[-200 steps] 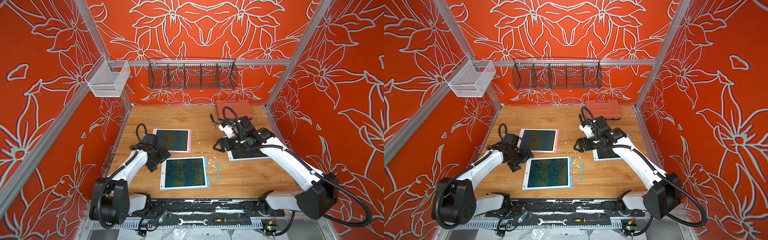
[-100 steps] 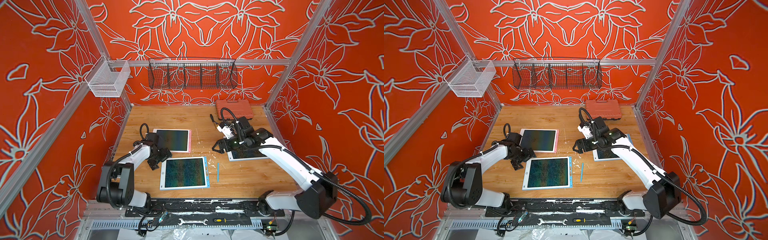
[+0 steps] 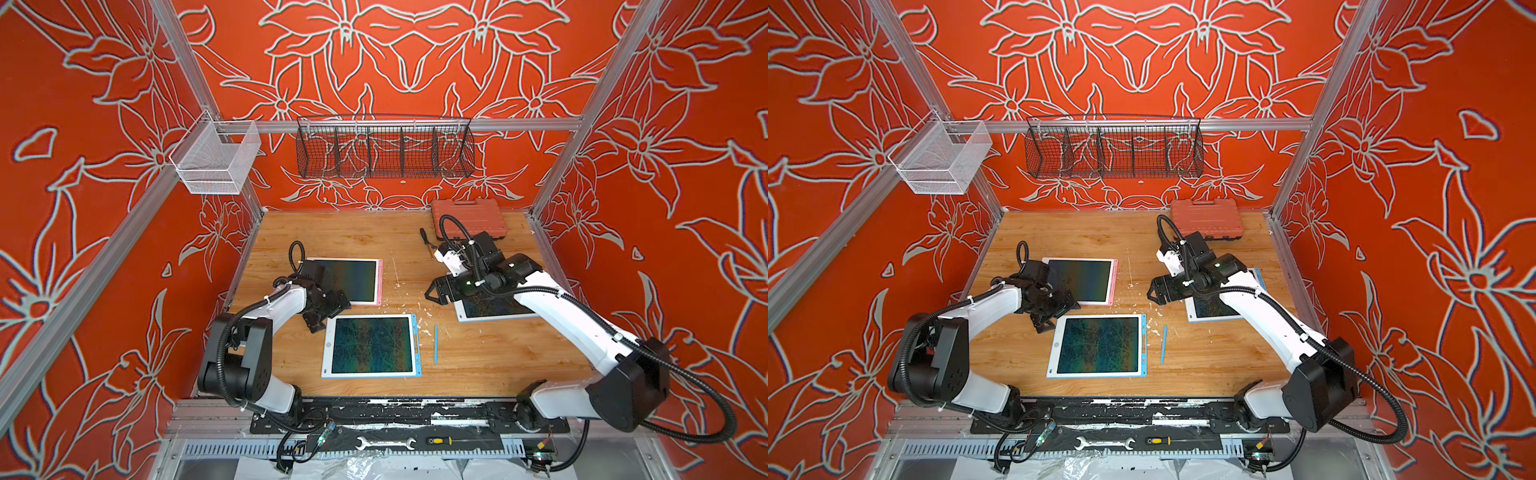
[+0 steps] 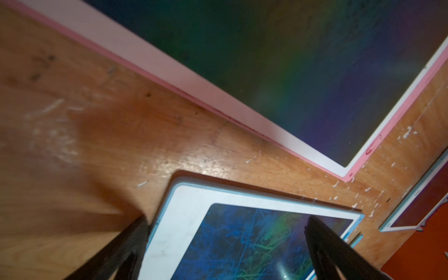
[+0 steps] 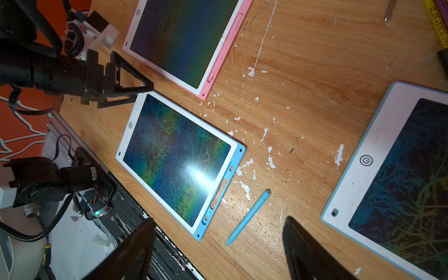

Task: Place the stylus back onto the writing tablet
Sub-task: Move the writing tablet to the center of the board.

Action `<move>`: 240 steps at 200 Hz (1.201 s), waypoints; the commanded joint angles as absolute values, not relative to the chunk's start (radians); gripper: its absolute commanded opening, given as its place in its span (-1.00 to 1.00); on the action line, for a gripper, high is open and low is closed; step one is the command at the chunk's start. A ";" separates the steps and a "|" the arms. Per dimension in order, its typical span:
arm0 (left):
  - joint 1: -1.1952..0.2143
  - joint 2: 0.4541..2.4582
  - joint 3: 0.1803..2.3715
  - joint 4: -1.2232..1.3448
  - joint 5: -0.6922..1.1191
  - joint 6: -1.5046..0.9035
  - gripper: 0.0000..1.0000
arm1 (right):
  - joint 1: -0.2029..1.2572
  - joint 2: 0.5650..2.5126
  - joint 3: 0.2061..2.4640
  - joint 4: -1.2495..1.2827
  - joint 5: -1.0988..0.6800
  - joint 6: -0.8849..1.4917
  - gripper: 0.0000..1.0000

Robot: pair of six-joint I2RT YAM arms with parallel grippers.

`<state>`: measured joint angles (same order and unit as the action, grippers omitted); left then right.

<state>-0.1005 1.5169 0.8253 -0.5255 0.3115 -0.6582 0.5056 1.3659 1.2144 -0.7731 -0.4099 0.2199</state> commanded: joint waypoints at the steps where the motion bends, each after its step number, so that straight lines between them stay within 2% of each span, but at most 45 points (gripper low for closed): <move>1: -0.121 1.571 0.826 -0.513 0.310 -0.675 0.98 | 0.512 1.369 1.232 -0.783 -0.390 0.204 0.69; 109: -0.153 1.636 0.886 -0.572 0.258 -0.718 0.96 | 0.510 1.353 1.223 -0.796 -0.360 0.185 0.68; 169: -0.252 1.592 0.856 -0.582 0.220 -0.782 0.96 | 0.510 1.352 1.221 -0.793 -0.353 0.183 0.68; 240: -0.268 1.539 0.799 -0.609 0.192 -0.822 0.96 | 0.510 1.345 1.207 -0.782 -0.360 0.186 0.69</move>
<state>-0.2573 1.5436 0.8547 -0.5377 0.2028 -0.7895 0.5056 1.3659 1.2144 -0.7757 -0.3729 0.2085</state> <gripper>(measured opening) 0.982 0.843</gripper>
